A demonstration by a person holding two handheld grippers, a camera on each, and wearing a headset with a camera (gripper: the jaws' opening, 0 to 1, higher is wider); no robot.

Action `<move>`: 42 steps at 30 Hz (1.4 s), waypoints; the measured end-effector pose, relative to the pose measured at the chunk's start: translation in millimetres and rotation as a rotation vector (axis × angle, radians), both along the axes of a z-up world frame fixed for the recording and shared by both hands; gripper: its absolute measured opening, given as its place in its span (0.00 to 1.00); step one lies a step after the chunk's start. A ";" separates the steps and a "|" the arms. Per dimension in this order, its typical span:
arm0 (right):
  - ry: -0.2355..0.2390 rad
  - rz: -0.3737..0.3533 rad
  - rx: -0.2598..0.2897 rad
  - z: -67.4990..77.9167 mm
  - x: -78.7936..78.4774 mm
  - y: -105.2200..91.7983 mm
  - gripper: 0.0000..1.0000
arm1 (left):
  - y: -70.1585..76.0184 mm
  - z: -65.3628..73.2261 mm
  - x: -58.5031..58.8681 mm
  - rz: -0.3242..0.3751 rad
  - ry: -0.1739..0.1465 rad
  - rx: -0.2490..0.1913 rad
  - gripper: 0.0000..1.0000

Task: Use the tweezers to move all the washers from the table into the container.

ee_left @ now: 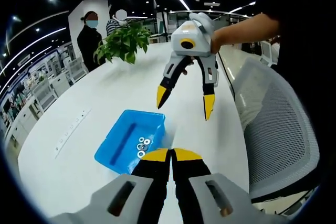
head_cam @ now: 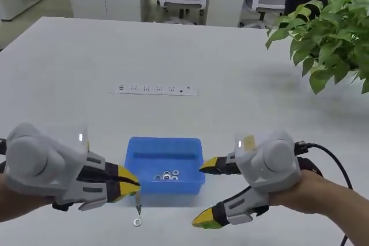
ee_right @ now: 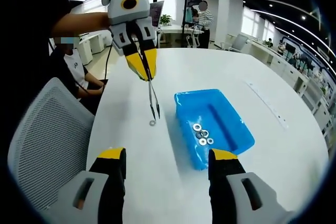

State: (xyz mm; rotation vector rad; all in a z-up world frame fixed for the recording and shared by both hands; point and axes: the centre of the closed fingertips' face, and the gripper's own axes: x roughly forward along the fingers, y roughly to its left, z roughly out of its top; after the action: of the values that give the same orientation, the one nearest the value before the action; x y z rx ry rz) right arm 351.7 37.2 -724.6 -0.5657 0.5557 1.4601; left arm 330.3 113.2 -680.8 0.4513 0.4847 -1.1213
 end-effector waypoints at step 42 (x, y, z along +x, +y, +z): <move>-0.018 0.098 0.050 0.5 -9.3 33.3 0.51 | 2.0 -15.6 -3.5 -0.040 0.031 0.041 0.06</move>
State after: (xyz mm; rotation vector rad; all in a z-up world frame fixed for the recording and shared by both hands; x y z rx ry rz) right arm 342.4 70.5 -724.1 -0.5726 0.4817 1.5560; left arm 326.8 115.2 -696.3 0.4819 0.5290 -1.1603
